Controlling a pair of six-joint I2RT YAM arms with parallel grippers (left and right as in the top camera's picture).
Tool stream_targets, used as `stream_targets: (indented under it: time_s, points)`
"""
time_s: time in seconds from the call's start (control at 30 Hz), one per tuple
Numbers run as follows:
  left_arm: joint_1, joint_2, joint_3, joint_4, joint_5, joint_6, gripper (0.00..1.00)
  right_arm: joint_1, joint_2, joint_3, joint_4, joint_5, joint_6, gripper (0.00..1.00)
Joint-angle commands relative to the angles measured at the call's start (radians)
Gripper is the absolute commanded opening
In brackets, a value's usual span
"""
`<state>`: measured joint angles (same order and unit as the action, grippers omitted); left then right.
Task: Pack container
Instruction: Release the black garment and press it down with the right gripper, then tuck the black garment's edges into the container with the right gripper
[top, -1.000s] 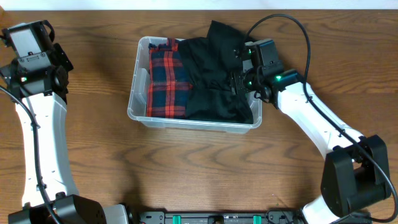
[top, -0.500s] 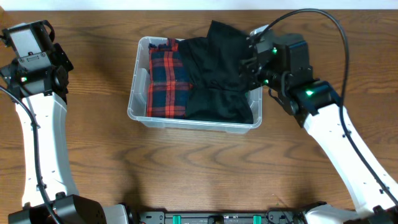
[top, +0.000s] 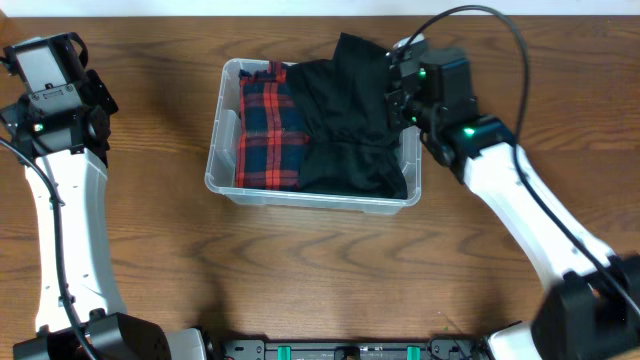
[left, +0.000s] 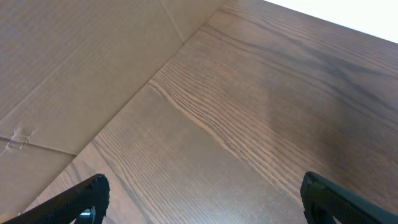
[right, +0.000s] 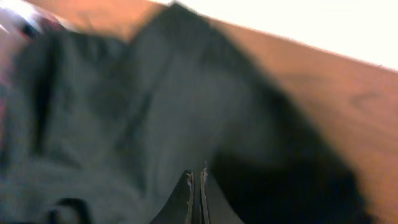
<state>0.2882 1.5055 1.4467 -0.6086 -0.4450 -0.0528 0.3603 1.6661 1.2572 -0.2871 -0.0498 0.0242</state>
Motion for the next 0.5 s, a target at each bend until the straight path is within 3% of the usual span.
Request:
stream_targets:
  time_s: [0.0,0.2,0.47]
  points:
    - [0.004,0.004,-0.005,-0.001,-0.009,-0.013,0.98,-0.004,0.087,-0.001,0.0,0.016,-0.023,0.04]
    - [0.004,0.004,-0.005,-0.001,-0.009,-0.013,0.98,-0.003,0.219,-0.001,-0.013,0.016,-0.022,0.03]
    - [0.004,0.004,-0.005,-0.001,-0.009,-0.013,0.98,0.001,0.239,0.001,-0.027,0.016,-0.026,0.01]
